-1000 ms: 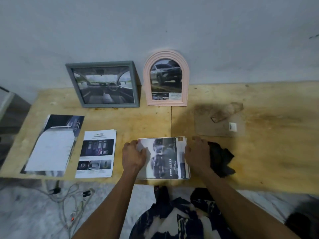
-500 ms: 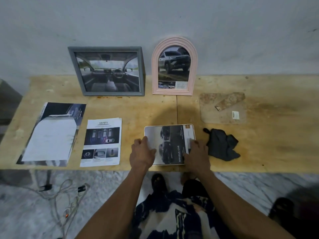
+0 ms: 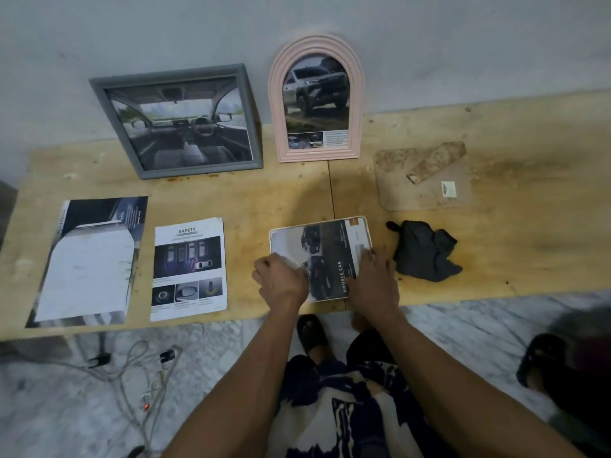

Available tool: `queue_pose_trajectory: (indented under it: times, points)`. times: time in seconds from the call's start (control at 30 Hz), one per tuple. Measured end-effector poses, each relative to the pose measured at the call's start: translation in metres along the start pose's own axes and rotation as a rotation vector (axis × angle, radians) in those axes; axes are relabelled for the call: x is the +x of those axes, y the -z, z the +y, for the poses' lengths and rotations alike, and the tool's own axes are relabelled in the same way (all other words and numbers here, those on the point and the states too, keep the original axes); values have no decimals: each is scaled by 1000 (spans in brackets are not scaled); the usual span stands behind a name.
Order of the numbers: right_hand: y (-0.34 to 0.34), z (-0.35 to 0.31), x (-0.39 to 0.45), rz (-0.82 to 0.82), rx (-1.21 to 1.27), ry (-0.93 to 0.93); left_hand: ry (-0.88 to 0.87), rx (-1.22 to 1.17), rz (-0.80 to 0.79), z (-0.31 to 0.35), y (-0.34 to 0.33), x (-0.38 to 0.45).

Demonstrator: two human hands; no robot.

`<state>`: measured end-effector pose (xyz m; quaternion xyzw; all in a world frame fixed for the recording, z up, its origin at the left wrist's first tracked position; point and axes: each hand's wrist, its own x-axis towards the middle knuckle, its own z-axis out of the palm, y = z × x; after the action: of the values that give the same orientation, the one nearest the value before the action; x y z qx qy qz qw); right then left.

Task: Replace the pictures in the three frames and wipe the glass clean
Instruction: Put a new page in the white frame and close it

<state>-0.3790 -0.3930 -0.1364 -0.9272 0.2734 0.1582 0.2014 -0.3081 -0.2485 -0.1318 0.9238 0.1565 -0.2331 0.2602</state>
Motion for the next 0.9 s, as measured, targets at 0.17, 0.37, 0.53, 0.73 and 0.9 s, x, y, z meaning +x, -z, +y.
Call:
queue_pose_trajectory:
  times: [0.17,0.37,0.53,0.73,0.9]
  points:
    - [1,3,1,-18,22,1,71,-43,68,9,0,3]
    - [1,3,1,-12,-2,15,37,15,163,8,-2,-1]
    - [0,4,1,-6,3,22,0,6,182,10,-2,-6]
    - [-1,5,1,1,17,24,-18,-62,183,10,5,-10]
    - [1,4,2,13,18,20,31,-185,181,13,11,-6]
